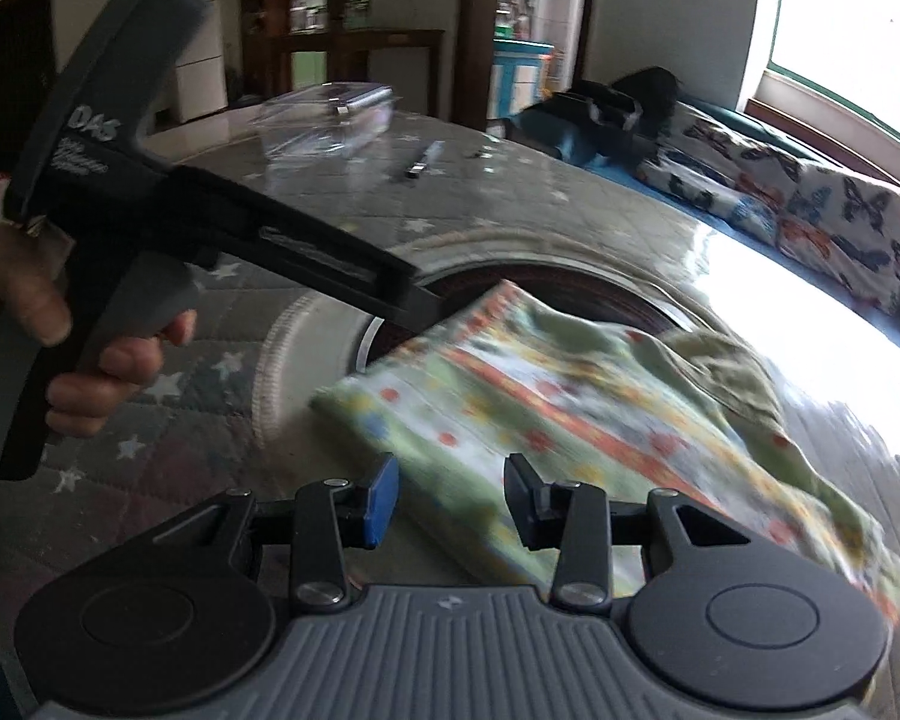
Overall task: Fold clothes
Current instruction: 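Close the left tool on the shirt's side edge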
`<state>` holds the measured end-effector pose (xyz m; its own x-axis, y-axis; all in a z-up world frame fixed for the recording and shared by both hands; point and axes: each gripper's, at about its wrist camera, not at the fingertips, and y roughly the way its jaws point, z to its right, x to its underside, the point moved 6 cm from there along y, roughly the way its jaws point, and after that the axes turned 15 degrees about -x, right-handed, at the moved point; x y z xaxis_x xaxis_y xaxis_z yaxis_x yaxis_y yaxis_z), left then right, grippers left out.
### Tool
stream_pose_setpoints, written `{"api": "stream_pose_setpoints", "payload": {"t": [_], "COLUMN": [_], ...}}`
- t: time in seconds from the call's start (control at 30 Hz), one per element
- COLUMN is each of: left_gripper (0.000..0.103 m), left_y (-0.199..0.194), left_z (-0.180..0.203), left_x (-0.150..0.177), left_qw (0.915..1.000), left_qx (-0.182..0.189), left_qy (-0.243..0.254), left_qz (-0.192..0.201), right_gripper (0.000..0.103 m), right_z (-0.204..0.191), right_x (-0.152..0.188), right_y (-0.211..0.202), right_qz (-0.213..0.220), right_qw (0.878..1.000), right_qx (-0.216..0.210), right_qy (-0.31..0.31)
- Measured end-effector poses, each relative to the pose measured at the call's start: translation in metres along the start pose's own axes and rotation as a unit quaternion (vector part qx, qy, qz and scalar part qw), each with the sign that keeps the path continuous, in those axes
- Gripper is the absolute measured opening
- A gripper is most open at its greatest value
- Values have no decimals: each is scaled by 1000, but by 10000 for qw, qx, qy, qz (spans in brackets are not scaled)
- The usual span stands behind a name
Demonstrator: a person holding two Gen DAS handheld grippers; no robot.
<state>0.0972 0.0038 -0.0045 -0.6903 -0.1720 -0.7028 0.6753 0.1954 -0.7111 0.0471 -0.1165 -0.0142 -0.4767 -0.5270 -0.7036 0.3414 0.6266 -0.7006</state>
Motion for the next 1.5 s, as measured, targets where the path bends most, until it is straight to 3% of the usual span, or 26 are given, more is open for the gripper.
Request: {"api": "stream_pose_setpoints", "payload": {"t": [0.23, 0.43, 0.6, 0.67, 1.07, 1.27, 1.5], "left_gripper": [103, 103, 103, 103, 102, 82, 41], "left_y": [4, 5, 6, 6, 8, 11, 19], "left_z": [-5, -7, -3, -1, 19, 28, 26], "left_x": [1, 0, 1, 1, -6, -3, 4], "left_qw": [9995, 9974, 9947, 9930, 9713, 9551, 9390], "left_qx": [105, 348, 532, 610, 1442, 1884, 2094], "left_qy": [-215, -485, -629, -711, -1400, -1740, -2159], "left_qz": [-206, -411, -615, -716, -1273, -1480, -1669], "right_gripper": [39, 38, 15, 12, 9, 9, 9], "right_z": [-25, -24, -23, -21, -1, 1, 1], "right_x": [-15, -17, -19, -20, -30, -25, -21], "right_y": [23, 31, 38, 37, -10, -21, -23], "right_qz": [-125, -131, -134, -81, 603, 711, 725], "right_qw": [9985, 9987, 9988, 9990, 9968, 9957, 9952], "right_qx": [-238, -214, -191, -207, -466, -527, -581], "right_qy": [-467, -453, -436, -377, 235, 289, 317]}}
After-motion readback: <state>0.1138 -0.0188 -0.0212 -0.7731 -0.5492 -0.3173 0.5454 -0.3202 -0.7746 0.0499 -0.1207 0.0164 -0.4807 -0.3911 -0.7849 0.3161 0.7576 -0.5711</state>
